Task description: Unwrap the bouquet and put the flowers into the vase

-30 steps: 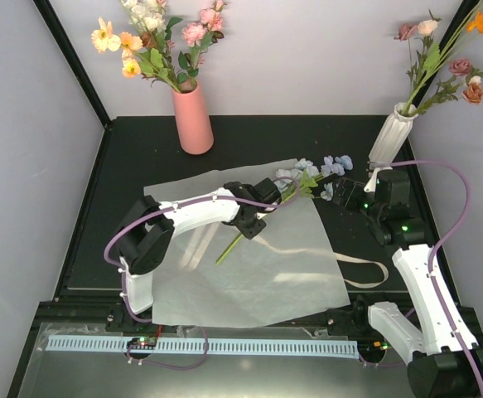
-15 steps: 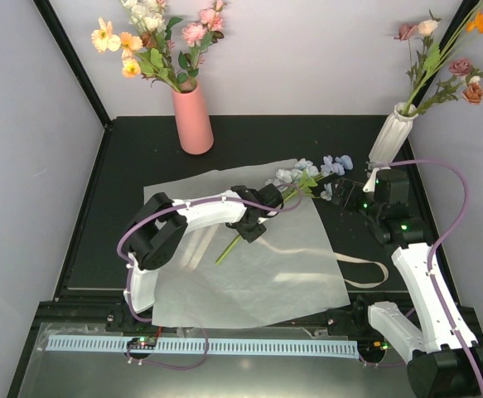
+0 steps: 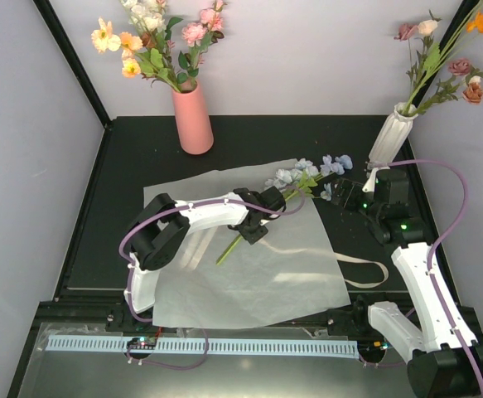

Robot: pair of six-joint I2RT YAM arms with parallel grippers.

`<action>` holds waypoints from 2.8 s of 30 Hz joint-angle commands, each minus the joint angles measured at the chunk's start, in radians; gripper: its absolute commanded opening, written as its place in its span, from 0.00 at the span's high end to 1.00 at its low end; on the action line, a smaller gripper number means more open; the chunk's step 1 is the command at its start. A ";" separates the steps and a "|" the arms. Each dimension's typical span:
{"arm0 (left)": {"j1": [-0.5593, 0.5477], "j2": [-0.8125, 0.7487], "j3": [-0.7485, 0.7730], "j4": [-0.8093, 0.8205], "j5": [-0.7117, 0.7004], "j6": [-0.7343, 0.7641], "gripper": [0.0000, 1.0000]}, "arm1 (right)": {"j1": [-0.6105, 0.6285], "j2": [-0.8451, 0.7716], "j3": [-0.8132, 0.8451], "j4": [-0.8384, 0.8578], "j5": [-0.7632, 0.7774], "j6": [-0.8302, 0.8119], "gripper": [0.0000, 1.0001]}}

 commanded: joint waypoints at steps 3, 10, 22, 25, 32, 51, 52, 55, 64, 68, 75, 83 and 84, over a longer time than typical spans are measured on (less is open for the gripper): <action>-0.010 0.010 -0.006 0.025 -0.017 -0.005 0.91 | 0.005 0.004 -0.010 0.018 -0.008 -0.016 0.02; -0.011 0.021 -0.008 0.026 -0.009 -0.012 0.82 | 0.005 0.006 -0.008 0.019 -0.015 -0.016 0.02; -0.010 0.032 -0.016 0.042 -0.041 -0.023 0.94 | 0.005 0.005 -0.013 0.019 -0.016 -0.021 0.02; -0.011 0.010 -0.018 0.046 -0.034 -0.028 0.98 | 0.005 0.002 -0.013 0.017 -0.015 -0.022 0.02; -0.008 -0.075 -0.003 0.027 0.021 -0.066 0.98 | 0.005 -0.001 -0.005 0.021 -0.026 -0.016 0.02; 0.114 -0.328 -0.214 0.253 0.541 -0.239 0.98 | 0.005 -0.039 -0.012 0.063 -0.146 0.020 0.02; 0.127 -0.344 -0.240 0.294 0.607 -0.253 0.99 | 0.005 -0.038 -0.016 0.070 -0.158 0.023 0.02; 0.162 -0.379 -0.296 0.383 0.766 -0.318 0.98 | 0.005 -0.036 -0.025 0.092 -0.203 0.037 0.02; 0.174 -0.453 -0.369 0.504 0.904 -0.397 0.97 | 0.005 -0.025 -0.091 0.230 -0.413 0.139 0.02; 0.174 -0.497 -0.427 0.601 0.946 -0.418 0.97 | 0.004 -0.010 -0.127 0.306 -0.504 0.202 0.02; 0.165 -0.579 -0.495 0.676 0.978 -0.413 0.97 | 0.006 0.012 -0.175 0.437 -0.603 0.306 0.06; 0.113 -0.637 -0.497 0.674 0.985 -0.384 0.97 | 0.014 0.032 -0.178 0.530 -0.646 0.360 0.21; 0.105 -0.643 -0.494 0.675 0.981 -0.382 0.97 | 0.018 0.037 -0.173 0.534 -0.648 0.362 0.23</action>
